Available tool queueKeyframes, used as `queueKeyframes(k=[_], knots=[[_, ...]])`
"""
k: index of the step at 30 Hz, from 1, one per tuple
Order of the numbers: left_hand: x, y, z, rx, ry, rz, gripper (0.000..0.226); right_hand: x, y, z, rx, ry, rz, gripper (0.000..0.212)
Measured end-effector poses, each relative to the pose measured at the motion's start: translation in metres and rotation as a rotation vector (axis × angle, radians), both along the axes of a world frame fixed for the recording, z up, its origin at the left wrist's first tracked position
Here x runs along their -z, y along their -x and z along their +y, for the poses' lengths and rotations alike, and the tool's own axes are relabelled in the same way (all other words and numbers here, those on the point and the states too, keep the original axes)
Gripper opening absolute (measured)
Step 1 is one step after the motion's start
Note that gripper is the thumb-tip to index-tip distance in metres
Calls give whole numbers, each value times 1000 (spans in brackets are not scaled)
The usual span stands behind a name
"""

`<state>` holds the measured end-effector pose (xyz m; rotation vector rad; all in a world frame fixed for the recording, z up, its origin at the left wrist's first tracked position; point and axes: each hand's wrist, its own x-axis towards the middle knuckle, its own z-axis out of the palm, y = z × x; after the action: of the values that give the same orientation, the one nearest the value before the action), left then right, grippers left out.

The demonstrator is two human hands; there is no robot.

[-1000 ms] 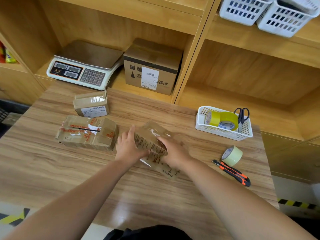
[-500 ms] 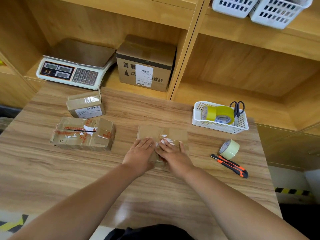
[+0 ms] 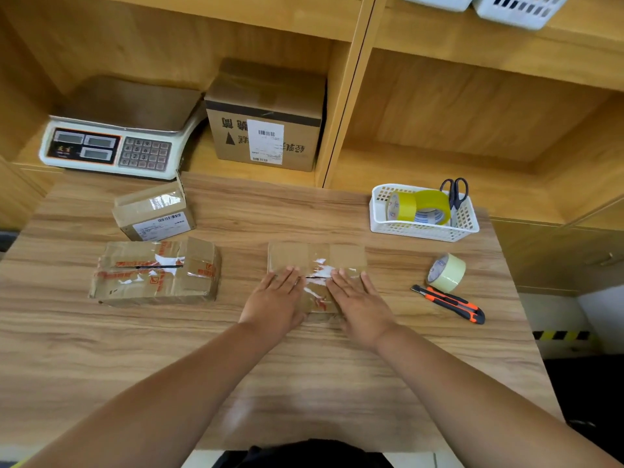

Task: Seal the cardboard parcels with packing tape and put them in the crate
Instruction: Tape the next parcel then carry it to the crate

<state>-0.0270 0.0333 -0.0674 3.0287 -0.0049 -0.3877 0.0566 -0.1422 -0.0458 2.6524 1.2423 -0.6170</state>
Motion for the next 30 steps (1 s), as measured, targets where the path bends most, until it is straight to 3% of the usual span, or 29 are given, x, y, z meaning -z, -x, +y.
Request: queueKeyframes(k=[6, 10, 20, 24, 30], knots=[[17, 9, 2, 21, 12, -154, 80, 0, 1, -2, -2, -4, 8, 77], [11, 9, 1, 40, -33, -123, 84, 1, 1, -9, -32, -50, -11, 78], [-2, -33, -65, -68, 51, -261, 75, 11, -23, -80, -28, -378, -63, 79], [-6, -65, -117, -49, 72, -308, 73, 18, -45, -141, 93, -412, -34, 66], [-2, -102, -190, -11, 128, -278, 63, 36, -81, -227, 259, -484, -167, 22]])
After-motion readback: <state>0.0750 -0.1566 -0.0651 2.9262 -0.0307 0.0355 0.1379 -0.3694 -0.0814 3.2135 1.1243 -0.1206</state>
